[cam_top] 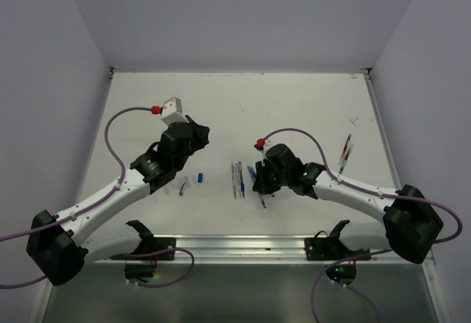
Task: Open the pen caps
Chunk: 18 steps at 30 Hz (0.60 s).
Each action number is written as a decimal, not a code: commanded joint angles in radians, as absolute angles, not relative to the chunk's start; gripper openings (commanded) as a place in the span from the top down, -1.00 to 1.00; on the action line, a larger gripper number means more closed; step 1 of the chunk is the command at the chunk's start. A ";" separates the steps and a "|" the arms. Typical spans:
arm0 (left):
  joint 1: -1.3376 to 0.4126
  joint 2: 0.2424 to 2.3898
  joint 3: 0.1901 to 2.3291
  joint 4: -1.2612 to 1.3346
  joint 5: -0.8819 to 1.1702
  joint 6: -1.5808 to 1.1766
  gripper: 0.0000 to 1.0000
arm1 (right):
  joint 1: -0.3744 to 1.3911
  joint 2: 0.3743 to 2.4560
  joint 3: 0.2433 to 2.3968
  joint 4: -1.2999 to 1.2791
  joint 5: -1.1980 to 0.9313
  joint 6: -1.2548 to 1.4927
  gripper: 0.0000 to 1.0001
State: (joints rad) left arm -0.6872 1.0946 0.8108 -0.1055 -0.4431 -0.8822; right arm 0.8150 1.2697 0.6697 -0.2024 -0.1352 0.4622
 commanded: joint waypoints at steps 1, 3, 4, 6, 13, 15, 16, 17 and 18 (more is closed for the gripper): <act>-0.683 1.035 0.785 -0.176 -0.497 -0.770 1.00 | 0.795 1.255 0.778 -0.392 0.086 0.417 1.00; -0.681 1.022 0.761 -0.238 -0.494 -0.752 1.00 | 0.761 1.273 0.804 -0.443 0.145 0.388 1.00; -0.681 1.009 0.734 -0.244 -0.488 -0.726 1.00 | 0.749 1.279 0.817 -0.463 0.162 0.379 1.00; -0.681 0.993 0.712 -0.294 -0.488 -0.723 1.00 | 0.715 1.287 0.819 -0.483 0.192 0.351 1.00; -0.681 0.894 0.629 -0.281 -0.420 -0.657 1.00 | 0.644 1.351 0.819 -0.454 0.186 0.305 1.00; -0.681 0.894 0.630 -0.299 -0.419 -0.652 1.00 | 0.643 1.368 0.822 -0.439 0.187 0.311 1.00; -0.681 0.902 0.635 -0.304 -0.419 -0.650 1.00 | 0.641 1.393 0.824 -0.422 0.195 0.314 1.00; -0.681 0.908 0.634 -0.308 -0.405 -0.646 1.00 | 0.641 1.407 0.825 -0.416 0.195 0.314 1.00; -0.681 0.916 0.634 -0.302 -0.390 -0.641 1.00 | 0.640 1.423 0.833 -0.413 0.195 0.316 1.00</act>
State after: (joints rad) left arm -0.6872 0.9104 0.6254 -0.2848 -0.4171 -0.6861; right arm 0.6449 1.3911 0.7898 -0.4446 0.1661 0.3317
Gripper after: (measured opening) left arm 0.070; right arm 0.069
